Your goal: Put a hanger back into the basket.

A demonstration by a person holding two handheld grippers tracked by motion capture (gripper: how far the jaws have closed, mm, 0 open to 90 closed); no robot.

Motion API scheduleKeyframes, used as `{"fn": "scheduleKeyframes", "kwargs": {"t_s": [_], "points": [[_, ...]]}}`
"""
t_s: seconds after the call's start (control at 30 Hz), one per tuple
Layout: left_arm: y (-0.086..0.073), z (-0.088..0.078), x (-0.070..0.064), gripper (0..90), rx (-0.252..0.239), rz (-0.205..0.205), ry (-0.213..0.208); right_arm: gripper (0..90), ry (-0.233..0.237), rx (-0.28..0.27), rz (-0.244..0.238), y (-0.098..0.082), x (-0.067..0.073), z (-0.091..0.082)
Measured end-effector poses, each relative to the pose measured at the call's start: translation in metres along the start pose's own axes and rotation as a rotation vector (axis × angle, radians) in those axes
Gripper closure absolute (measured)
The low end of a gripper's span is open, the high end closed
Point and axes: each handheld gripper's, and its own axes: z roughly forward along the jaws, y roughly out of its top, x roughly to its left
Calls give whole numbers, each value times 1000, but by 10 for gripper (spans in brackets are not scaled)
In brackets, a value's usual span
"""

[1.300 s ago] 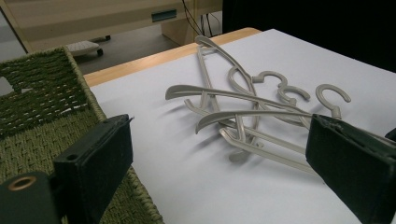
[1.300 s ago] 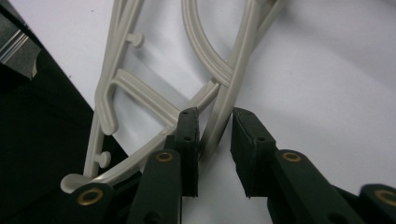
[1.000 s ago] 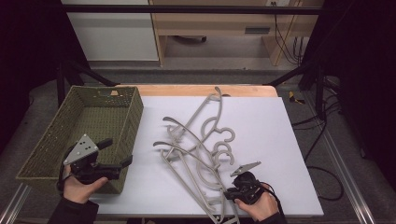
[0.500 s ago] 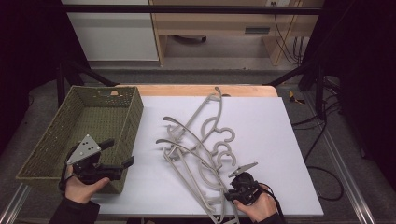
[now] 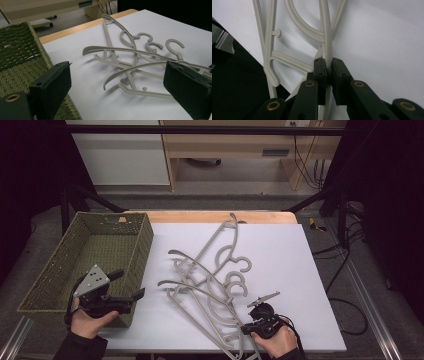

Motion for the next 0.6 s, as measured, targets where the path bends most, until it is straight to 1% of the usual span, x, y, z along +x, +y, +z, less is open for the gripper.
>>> {"fn": "scheduleKeyframes", "kwargs": {"t_s": [0.03, 0.07, 0.13, 0.23, 0.3, 0.33, 0.4, 0.43, 0.47, 0.53, 0.6], "points": [[0, 0, 0, 74, 0, 0, 0, 827, 5, 0, -16, 0, -1, -2], [0, 0, 0, 74, 0, 0, -1, 828, 10, 0, 1, 0, 0, -3], [0, 0, -1, 75, 1, 1, -3, 828, 21, -3, -15, 0, -1, -6], [1, 1, -2, 75, 2, 5, -6, 829, 20, -8, -12, 1, -3, -12], [1, 1, -3, 76, 4, 8, -9, 829, 35, -18, -15, 1, -4, -17], [1, 2, -3, 76, 5, 11, -10, 829, 34, -23, -25, 2, -5, -20], [1, 3, -4, 76, 7, 11, -14, 828, 49, -39, -46, 4, -5, -24], [1, 3, -5, 76, 9, 13, -17, 828, 51, -44, -44, 5, -5, -26], [1, 3, -6, 76, 11, 15, -20, 828, 52, -47, -61, 6, -5, -28], [2, 3, -8, 77, 14, 24, -25, 828, 63, -50, -79, 9, -4, -31], [3, 4, -10, 80, 15, 30, -35, 829, 59, -51, -96, 13, -3, -34]]}}
